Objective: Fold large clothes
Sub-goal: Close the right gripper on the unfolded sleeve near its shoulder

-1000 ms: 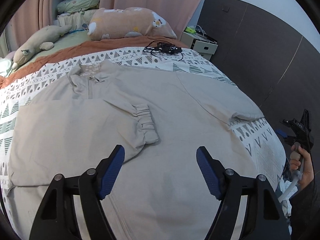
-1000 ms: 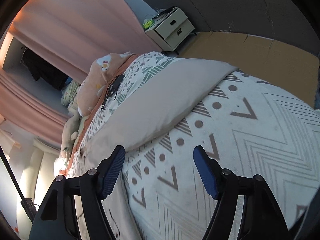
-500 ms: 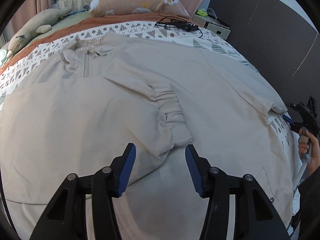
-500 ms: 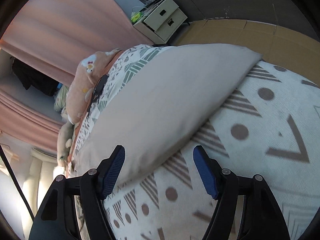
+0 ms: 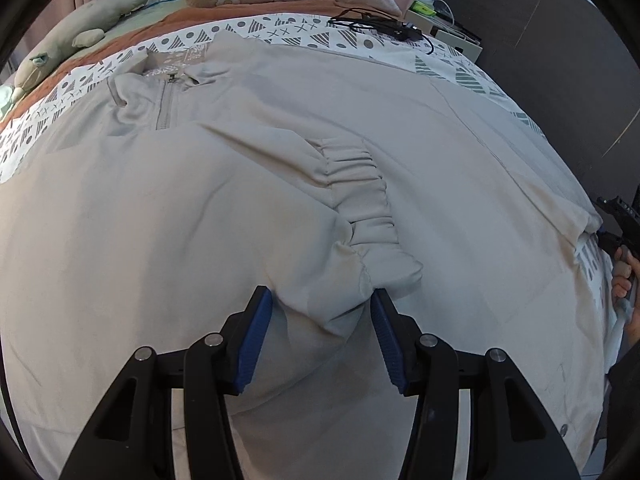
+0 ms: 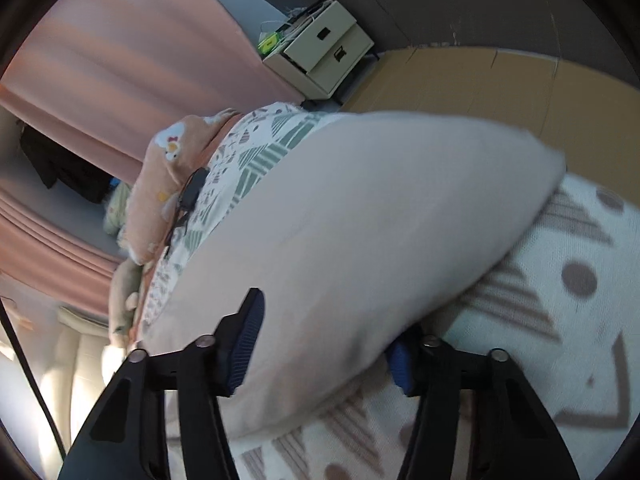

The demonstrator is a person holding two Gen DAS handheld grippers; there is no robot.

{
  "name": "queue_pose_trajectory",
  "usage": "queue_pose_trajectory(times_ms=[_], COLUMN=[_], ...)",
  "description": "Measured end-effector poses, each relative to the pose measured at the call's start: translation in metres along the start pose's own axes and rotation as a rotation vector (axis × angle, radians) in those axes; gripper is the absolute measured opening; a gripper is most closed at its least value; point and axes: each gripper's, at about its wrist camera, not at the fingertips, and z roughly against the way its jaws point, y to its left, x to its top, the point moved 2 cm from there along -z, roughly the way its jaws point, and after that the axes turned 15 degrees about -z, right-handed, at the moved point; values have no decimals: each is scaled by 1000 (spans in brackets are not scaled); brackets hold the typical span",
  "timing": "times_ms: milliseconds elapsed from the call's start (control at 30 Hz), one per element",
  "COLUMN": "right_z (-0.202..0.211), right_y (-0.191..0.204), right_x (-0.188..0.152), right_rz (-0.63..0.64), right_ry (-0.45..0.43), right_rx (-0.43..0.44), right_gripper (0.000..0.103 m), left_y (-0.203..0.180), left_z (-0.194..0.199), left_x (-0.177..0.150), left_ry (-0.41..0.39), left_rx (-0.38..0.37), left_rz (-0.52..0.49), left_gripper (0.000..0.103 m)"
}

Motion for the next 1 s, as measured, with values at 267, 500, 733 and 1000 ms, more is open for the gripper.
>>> queue_pose_trajectory(times_ms=[267, 500, 733, 1000], right_z=[37, 75, 87, 86], right_y=[23, 70, 122, 173], right_x=[-6, -22, -48, -66], right_rz=[50, 150, 277, 378], right_ry=[-78, -81, -45, 28], right_rx=[207, 323, 309, 342], right_gripper=[29, 22, 3, 3], left_y=[-6, -14, 10, 39], left_z=[32, 64, 94, 111], left_x=[-8, -9, -29, -44], left_ry=[-60, -141, -198, -231], left_rx=[-96, -123, -136, -104], left_rz=[51, 91, 267, 345], left_gripper=[52, 52, 52, 52])
